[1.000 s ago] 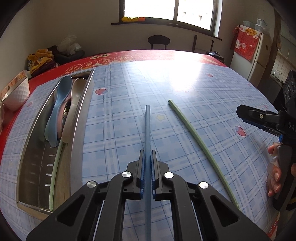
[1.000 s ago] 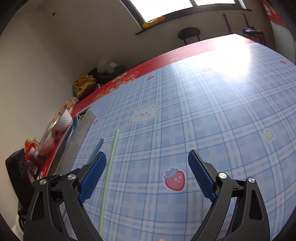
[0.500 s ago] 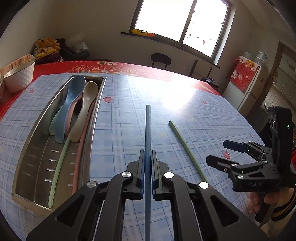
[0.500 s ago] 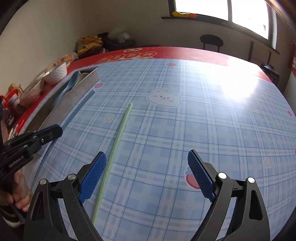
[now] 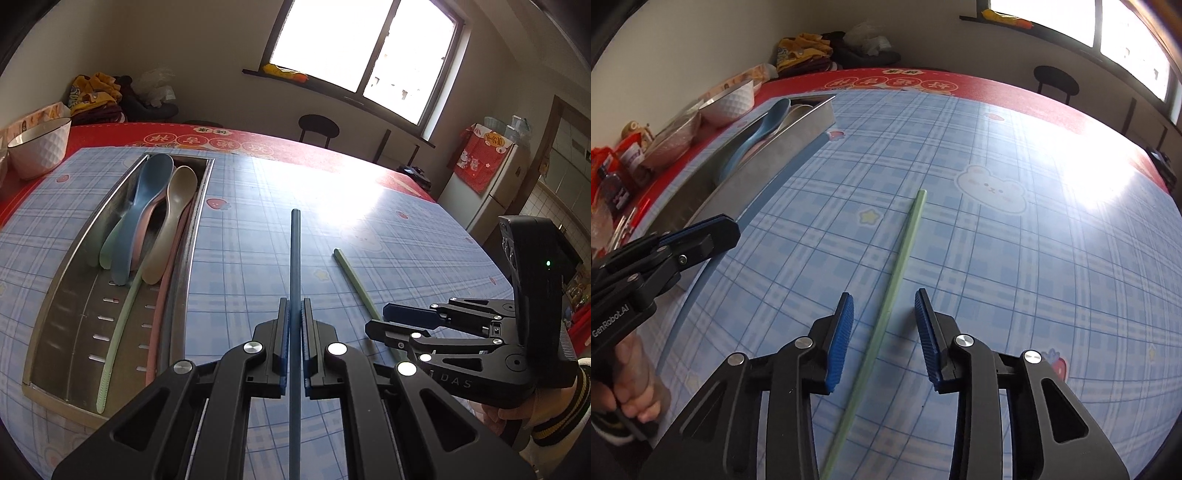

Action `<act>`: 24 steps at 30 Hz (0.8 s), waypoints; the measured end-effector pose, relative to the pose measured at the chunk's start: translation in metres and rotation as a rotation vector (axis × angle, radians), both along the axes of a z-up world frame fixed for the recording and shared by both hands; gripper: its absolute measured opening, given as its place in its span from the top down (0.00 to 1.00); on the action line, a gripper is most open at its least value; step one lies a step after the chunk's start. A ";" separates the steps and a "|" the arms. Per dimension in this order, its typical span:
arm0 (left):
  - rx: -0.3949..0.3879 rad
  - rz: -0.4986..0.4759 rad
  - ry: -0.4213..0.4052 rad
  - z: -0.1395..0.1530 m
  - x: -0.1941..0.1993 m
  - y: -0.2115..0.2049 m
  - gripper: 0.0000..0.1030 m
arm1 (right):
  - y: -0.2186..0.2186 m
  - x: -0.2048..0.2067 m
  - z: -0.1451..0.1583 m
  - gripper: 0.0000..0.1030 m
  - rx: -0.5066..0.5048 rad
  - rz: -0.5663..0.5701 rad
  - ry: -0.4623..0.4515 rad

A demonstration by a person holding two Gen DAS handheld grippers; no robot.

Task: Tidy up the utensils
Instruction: 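Close the right gripper on the green chopstick and lift it while the left lifts the blue chopstick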

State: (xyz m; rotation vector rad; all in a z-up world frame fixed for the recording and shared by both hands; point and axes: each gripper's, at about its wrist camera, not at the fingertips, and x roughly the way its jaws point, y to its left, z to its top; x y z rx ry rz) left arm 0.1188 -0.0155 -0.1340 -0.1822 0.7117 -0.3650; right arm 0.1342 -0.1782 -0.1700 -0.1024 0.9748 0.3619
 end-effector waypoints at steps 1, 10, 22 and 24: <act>0.000 -0.001 -0.002 0.000 0.000 0.000 0.94 | -0.002 0.000 0.000 0.82 0.002 -0.010 -0.001; 0.000 -0.002 -0.003 0.000 0.000 0.002 0.94 | -0.037 0.005 0.007 0.94 0.245 -0.132 -0.027; 0.012 -0.006 0.017 -0.002 0.003 -0.003 0.94 | -0.038 0.005 0.007 0.94 0.458 -0.148 -0.068; 0.023 -0.010 0.017 -0.002 0.004 -0.005 0.94 | -0.039 0.003 0.005 0.94 0.468 -0.151 -0.064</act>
